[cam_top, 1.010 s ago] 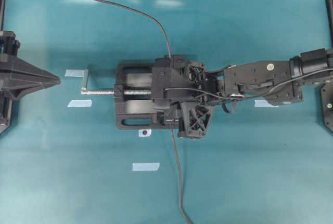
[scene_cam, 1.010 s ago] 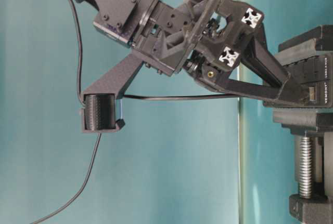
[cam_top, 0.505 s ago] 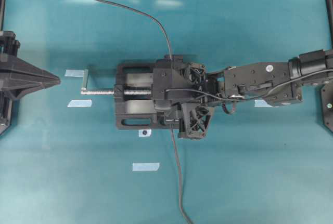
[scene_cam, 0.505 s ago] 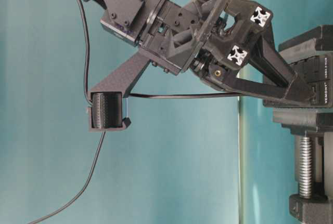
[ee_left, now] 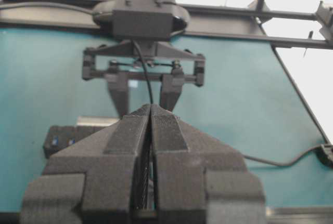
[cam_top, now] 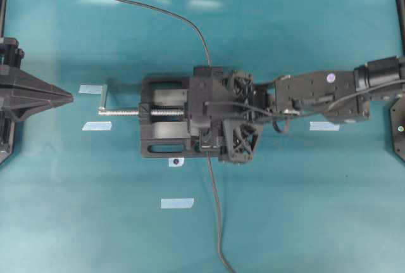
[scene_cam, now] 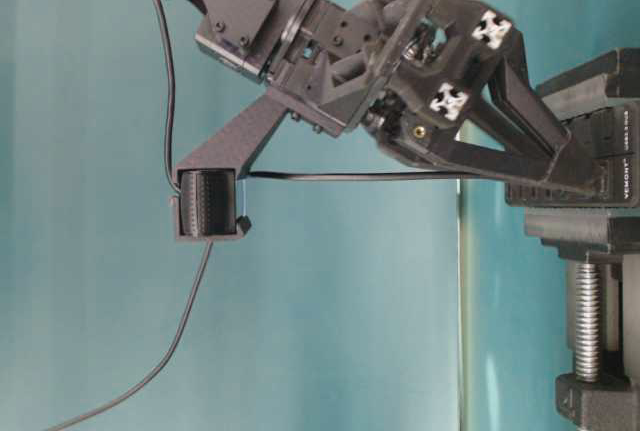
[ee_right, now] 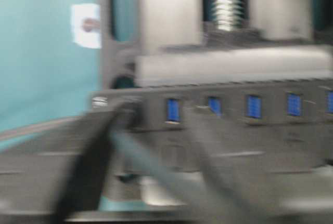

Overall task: Insert the USB into the front port of the fixed hub.
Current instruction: 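Push the plug into the front port with the right gripper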

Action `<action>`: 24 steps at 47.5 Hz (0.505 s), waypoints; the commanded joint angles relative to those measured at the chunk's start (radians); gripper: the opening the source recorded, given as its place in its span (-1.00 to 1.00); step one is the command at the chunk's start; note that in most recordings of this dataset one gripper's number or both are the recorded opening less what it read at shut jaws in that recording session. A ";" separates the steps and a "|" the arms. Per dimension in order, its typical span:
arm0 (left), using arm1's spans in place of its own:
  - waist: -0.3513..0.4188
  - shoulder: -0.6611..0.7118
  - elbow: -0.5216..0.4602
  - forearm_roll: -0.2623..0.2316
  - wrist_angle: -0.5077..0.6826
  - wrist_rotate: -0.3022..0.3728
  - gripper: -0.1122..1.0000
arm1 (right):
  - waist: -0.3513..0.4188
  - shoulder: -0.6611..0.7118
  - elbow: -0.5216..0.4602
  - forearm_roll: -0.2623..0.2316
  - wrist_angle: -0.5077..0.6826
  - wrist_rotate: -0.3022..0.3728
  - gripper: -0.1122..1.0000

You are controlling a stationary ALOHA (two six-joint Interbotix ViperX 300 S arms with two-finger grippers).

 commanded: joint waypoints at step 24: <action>0.003 -0.009 -0.018 0.002 -0.011 0.000 -0.79 | -0.002 -0.100 -0.002 -0.002 0.008 0.014 0.48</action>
